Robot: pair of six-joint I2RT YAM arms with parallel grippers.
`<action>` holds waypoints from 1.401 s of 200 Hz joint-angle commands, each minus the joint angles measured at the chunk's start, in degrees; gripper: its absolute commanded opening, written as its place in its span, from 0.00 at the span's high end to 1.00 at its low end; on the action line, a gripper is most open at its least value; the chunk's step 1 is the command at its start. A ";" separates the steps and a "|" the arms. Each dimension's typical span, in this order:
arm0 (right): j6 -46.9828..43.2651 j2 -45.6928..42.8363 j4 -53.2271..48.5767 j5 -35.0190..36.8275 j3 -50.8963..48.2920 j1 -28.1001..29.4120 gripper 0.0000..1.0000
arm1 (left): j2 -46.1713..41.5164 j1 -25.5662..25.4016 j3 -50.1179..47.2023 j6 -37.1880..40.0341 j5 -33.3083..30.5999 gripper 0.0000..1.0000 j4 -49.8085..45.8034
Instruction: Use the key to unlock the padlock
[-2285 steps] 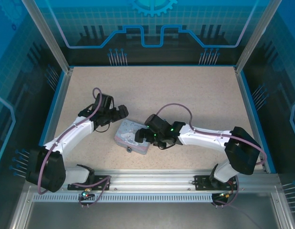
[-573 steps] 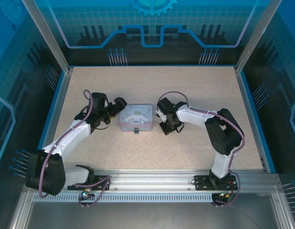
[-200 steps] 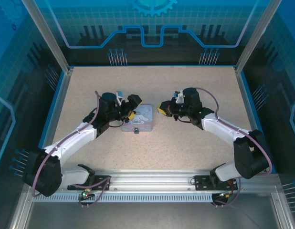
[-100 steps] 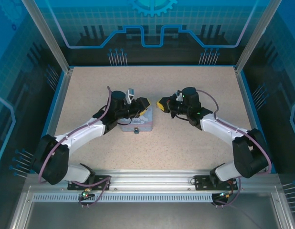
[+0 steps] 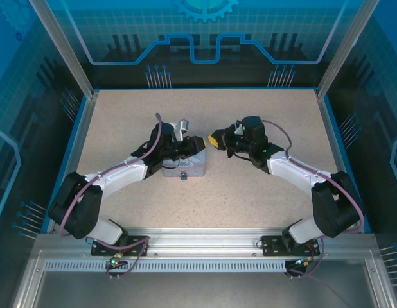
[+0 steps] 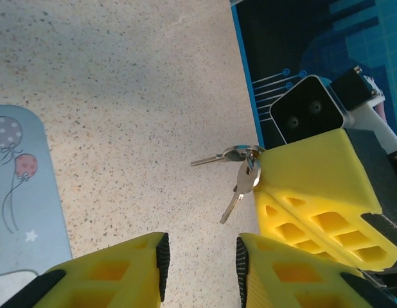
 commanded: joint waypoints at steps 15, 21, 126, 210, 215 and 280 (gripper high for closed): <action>0.13 0.27 -0.90 0.76 1.92 0.92 1.00 | 1.82 -0.27 0.99 1.68 2.77 0.65 6.91; 0.17 0.24 -0.94 0.76 1.91 0.88 1.00 | 2.00 -0.29 1.09 1.52 2.87 0.65 7.02; 0.44 0.55 -0.60 0.92 1.96 1.89 1.00 | 5.82 -0.40 2.42 0.53 2.97 0.79 9.49; 0.87 -0.14 -1.21 1.92 1.19 1.73 1.00 | 6.23 -0.35 1.94 0.52 2.89 1.00 12.09; 0.85 -0.19 -1.29 2.06 1.14 1.70 1.00 | 6.18 -0.40 1.77 0.62 2.90 1.00 12.08; 1.49 -1.25 -2.00 2.88 -0.24 0.62 1.00 | 3.50 -0.38 -0.62 2.06 3.05 1.00 13.26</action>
